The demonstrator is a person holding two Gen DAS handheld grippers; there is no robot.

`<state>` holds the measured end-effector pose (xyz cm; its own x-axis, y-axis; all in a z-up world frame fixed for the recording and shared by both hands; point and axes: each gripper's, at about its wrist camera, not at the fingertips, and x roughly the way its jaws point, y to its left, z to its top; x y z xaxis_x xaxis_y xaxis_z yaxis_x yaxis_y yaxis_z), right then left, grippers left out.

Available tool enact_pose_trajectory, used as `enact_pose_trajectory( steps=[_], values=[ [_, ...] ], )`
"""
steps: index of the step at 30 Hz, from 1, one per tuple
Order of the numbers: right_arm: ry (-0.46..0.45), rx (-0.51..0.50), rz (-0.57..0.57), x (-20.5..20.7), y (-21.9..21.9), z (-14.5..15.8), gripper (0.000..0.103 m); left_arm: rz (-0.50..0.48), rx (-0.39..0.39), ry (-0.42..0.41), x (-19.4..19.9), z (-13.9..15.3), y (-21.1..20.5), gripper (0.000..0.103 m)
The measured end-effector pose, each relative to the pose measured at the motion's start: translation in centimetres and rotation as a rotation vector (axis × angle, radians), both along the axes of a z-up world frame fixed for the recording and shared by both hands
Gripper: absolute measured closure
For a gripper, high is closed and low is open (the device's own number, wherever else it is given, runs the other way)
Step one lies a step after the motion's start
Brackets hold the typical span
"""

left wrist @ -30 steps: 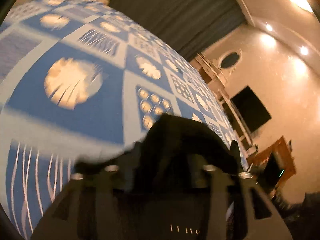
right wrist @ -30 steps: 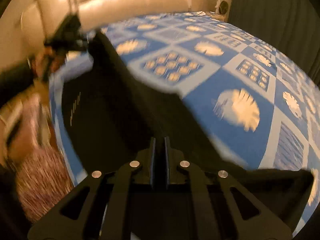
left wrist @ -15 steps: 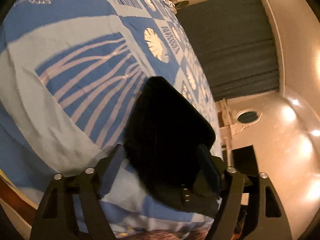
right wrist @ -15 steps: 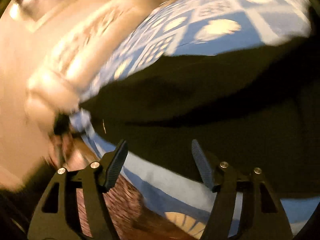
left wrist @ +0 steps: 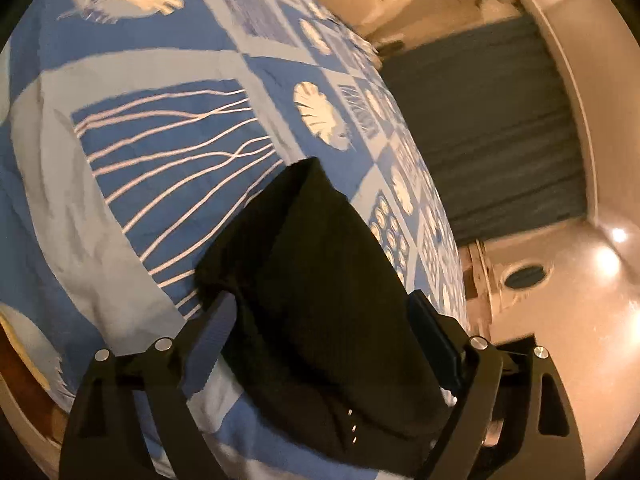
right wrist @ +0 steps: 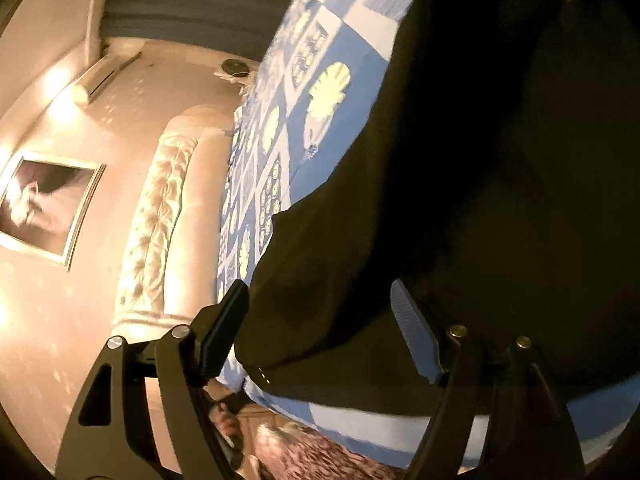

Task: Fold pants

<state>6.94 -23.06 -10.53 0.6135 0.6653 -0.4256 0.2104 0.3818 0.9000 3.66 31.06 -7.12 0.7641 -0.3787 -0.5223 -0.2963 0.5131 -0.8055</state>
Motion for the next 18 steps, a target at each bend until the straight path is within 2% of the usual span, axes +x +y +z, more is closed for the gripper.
enact_pose_trajectory(
  steps=[2,3,5,7,9,11,12,13,14,15,18],
  values=[
    [0.037,-0.014,-0.026,0.5,0.7,-0.6,0.038,0.014,0.007,0.016,0.3,-0.3,-0.2,0.017],
    [0.05,-0.036,-0.033,0.9,1.0,-0.8,0.048,0.017,0.024,0.027,0.5,-0.4,-0.4,0.017],
    [0.062,-0.056,-0.038,1.3,1.5,-1.3,0.061,0.033,0.04,0.034,0.5,-0.5,-0.5,0.017],
    [0.072,-0.069,-0.039,1.4,1.2,-2.0,0.083,0.059,0.033,0.033,0.2,-0.6,-0.4,0.017],
    [0.077,-0.072,-0.04,1.3,1.2,-2.4,0.086,0.089,0.002,0.023,-0.1,-0.8,-0.2,0.017],
    [0.072,-0.059,-0.046,1.3,1.1,-2.5,0.086,0.091,0.036,0.027,-0.2,-0.6,-0.4,0.018],
    [0.069,-0.058,-0.048,1.3,1.2,-2.5,0.086,0.086,0.061,0.034,0.0,-0.5,-0.6,0.026],
    [0.065,-0.056,-0.048,1.5,1.3,-2.4,0.086,0.08,0.09,0.05,0.1,-0.4,-0.8,0.039],
    [0.064,-0.054,-0.048,1.5,1.3,-2.4,0.086,0.074,0.116,0.071,0.2,-0.3,-1.0,0.046],
    [0.064,-0.053,-0.048,1.6,1.3,-2.4,0.086,0.075,0.117,0.079,0.3,-0.4,-1.0,0.056],
    [0.065,-0.04,-0.044,1.2,1.1,-2.7,0.086,0.099,0.074,0.076,-0.1,-0.3,-0.7,0.056]
  ],
)
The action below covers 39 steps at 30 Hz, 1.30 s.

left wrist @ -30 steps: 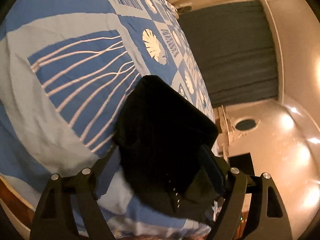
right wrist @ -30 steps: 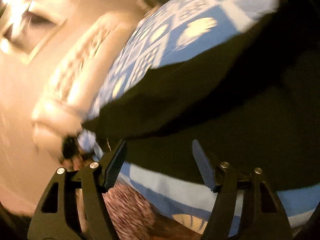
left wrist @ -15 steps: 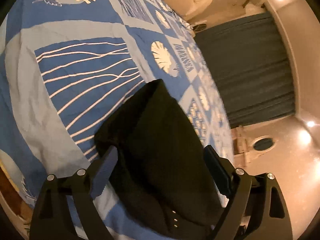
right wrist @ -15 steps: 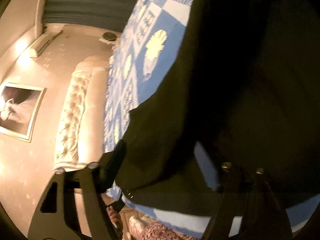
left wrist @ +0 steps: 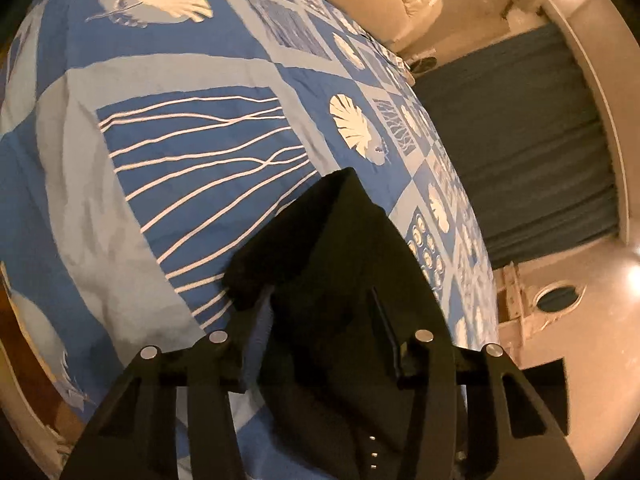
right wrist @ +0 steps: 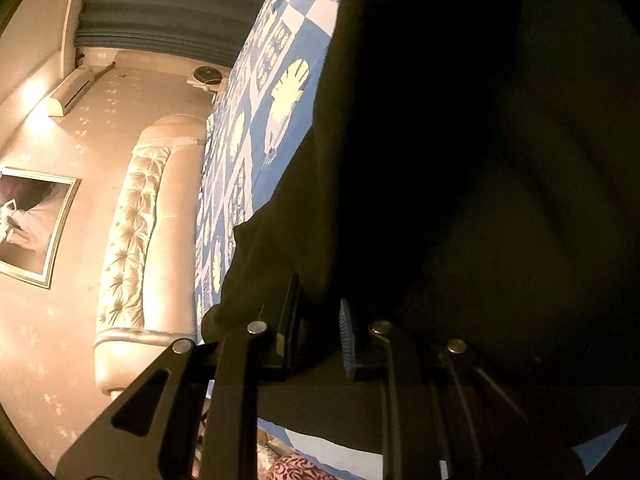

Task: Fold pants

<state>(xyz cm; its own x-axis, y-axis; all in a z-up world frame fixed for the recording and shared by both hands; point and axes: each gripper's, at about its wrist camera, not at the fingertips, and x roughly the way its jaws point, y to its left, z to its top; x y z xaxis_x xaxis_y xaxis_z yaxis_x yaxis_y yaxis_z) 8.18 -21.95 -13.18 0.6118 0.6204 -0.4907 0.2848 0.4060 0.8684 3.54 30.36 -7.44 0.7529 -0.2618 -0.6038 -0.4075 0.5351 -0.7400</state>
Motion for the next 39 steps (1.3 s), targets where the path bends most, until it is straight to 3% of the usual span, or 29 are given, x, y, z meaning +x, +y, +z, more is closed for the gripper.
enact_pose_trajectory(
  steps=[2,4,6,14,19,22,26,32,36,39],
  values=[
    [0.004,0.001,-0.005,-0.1,0.1,-0.2,0.085,0.042,-0.029,0.019,-0.6,0.2,0.3,0.054],
    [0.006,0.011,-0.003,-0.3,0.0,-0.4,0.085,0.091,-0.055,0.034,-1.3,0.4,0.5,0.038],
    [0.006,0.013,-0.004,-0.3,-0.1,-0.4,0.084,0.13,-0.072,0.041,-2.2,0.8,0.2,0.032],
    [0.001,0.027,-0.005,-0.4,-0.1,-0.6,0.082,0.089,-0.108,0.065,-1.6,0.1,-2.6,0.032],
    [-0.001,0.039,-0.002,-0.4,-0.2,-0.9,0.081,0.136,-0.072,0.071,-3.6,2.5,-2.5,0.032],
    [-0.008,0.031,-0.001,-0.4,-0.1,-0.9,0.081,0.1,-0.07,0.055,-3.6,2.9,-3.3,0.032],
    [-0.01,0.035,-0.001,-0.5,-0.1,-0.9,0.081,0.065,-0.129,0.074,-1.8,1.1,-4.5,0.032],
    [-0.01,0.037,-0.002,-0.5,0.0,-1.0,0.08,0.105,-0.126,0.078,-0.3,-0.6,-4.1,0.032],
    [-0.012,0.037,-0.003,-0.5,0.0,-1.0,0.081,0.127,-0.101,0.043,0.0,0.1,-2.7,0.039],
    [-0.014,0.034,-0.004,-0.5,0.0,-1.1,0.081,0.117,-0.071,0.055,0.8,-0.4,-1.9,0.065]
  ],
)
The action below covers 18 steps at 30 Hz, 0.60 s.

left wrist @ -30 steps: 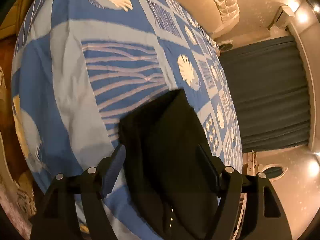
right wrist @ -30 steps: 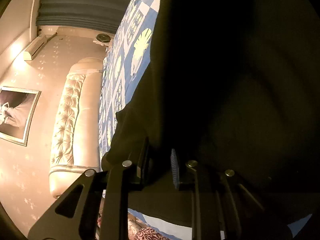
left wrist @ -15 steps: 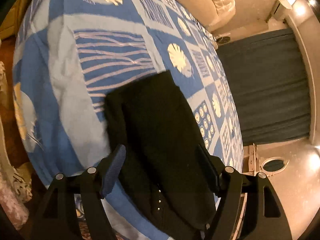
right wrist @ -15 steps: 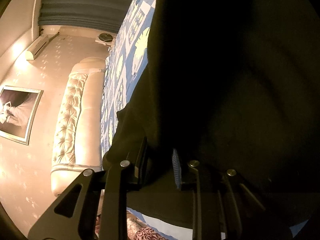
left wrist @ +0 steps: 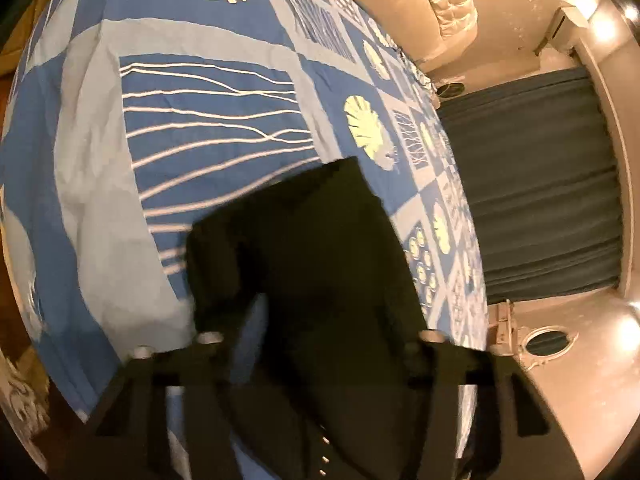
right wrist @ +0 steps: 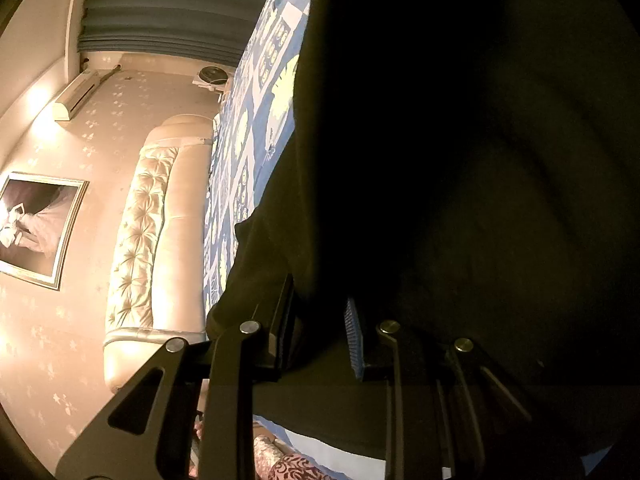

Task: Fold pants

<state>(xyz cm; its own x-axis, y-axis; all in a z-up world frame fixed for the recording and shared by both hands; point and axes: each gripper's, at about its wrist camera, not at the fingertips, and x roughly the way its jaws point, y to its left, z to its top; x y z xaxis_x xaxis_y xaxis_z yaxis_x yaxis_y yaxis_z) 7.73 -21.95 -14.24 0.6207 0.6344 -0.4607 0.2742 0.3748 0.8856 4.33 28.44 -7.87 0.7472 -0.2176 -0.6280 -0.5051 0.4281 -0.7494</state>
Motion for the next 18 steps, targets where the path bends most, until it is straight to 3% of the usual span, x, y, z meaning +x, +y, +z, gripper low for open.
enact_pose_trajectory(
  steps=[1,7,9,12,18],
  values=[
    [0.0,0.0,0.0,0.0,0.0,0.0,0.081,-0.014,0.002,0.016,0.4,-0.6,0.2,0.073],
    [0.004,-0.028,0.009,0.1,0.1,0.2,0.083,-0.039,-0.004,0.029,0.6,-1.8,0.2,0.089],
    [0.001,-0.041,0.006,0.0,0.1,0.4,0.091,-0.037,-0.02,0.023,0.7,-1.3,0.5,0.093],
    [-0.025,-0.03,-0.006,-0.5,0.1,1.3,0.095,-0.03,-0.049,-0.01,0.6,-0.1,1.1,0.094],
    [-0.088,-0.038,0.024,-3.2,0.7,4.3,0.095,-0.031,-0.032,-0.045,-0.4,1.5,2.2,0.094]
  ],
)
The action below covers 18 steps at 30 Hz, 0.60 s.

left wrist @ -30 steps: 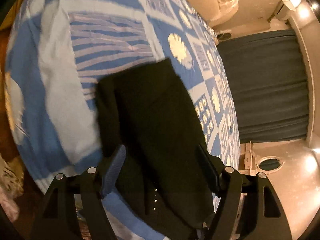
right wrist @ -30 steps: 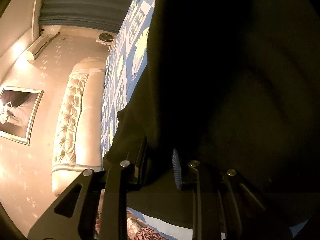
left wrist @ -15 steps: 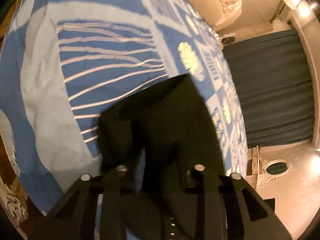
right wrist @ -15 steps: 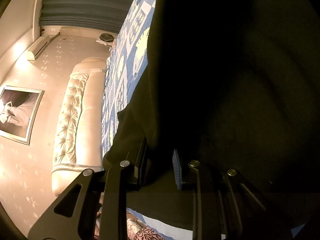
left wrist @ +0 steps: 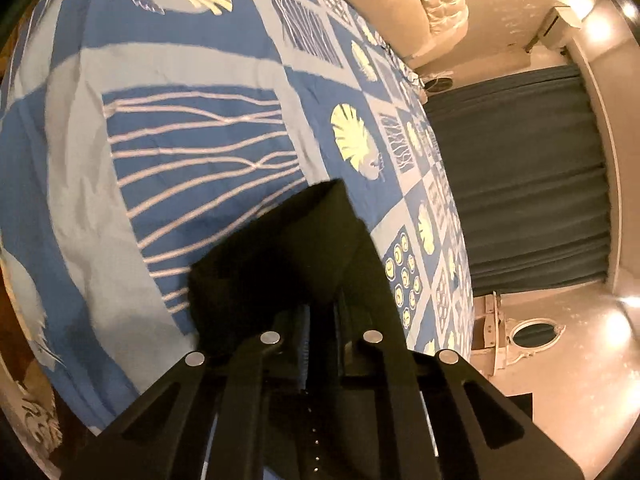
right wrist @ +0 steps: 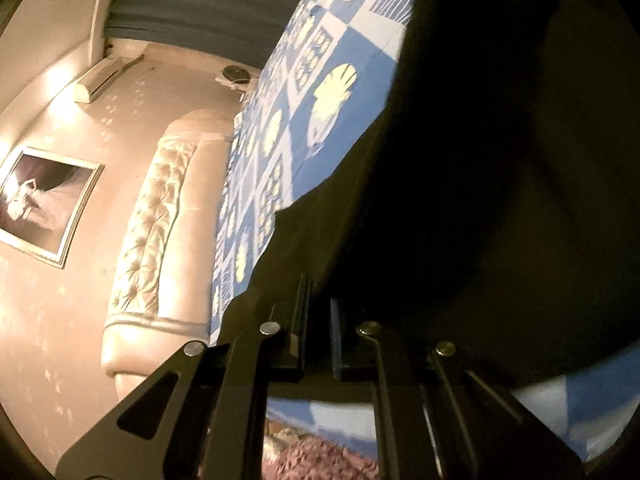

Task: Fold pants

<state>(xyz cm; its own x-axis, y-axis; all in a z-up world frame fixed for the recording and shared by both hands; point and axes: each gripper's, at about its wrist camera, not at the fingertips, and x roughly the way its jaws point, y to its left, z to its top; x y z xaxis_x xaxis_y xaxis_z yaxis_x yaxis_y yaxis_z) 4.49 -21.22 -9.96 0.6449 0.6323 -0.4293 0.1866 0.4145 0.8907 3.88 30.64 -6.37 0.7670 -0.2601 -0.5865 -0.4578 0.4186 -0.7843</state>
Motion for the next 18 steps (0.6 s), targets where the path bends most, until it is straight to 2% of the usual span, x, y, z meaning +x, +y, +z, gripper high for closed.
enact_pose_trajectory(
  steps=[3,7,9,11,13,14,15,16,18],
  values=[
    [0.024,-0.004,0.035,-1.6,0.6,-0.5,0.095,0.007,0.003,0.028,-0.8,-0.8,0.6,0.094],
    [0.106,-0.028,0.071,-3.7,1.0,-3.6,0.095,0.007,-0.024,0.066,-2.1,-3.5,1.4,0.093],
    [0.123,0.04,0.065,-3.9,0.5,-5.2,0.095,-0.021,0.008,0.046,-2.0,-3.8,1.2,0.09],
    [0.14,0.118,0.044,-4.4,-0.1,-5.6,0.086,-0.056,0.045,0.025,-2.0,-3.3,1.0,0.088],
    [0.118,0.151,0.003,-5.2,-1.5,-4.6,0.051,-0.064,0.032,0.003,-2.3,-3.0,1.3,0.075],
    [0.097,0.157,-0.029,-6.0,-2.4,-3.9,0.045,-0.059,0.013,-0.007,-2.8,-2.8,1.5,0.071],
    [0.081,0.165,-0.062,-6.7,-3.3,-3.2,0.04,-0.052,0.003,-0.012,-3.2,-2.6,1.7,0.057],
    [0.057,0.187,-0.11,-7.7,-4.9,-2.6,0.04,-0.037,0.009,0.001,-3.8,-2.4,2.0,0.042],
    [0.035,0.226,-0.205,-9.6,-7.9,-1.8,0.039,-0.007,0.033,0.028,-5.4,-2.1,2.6,0.039]
  ],
)
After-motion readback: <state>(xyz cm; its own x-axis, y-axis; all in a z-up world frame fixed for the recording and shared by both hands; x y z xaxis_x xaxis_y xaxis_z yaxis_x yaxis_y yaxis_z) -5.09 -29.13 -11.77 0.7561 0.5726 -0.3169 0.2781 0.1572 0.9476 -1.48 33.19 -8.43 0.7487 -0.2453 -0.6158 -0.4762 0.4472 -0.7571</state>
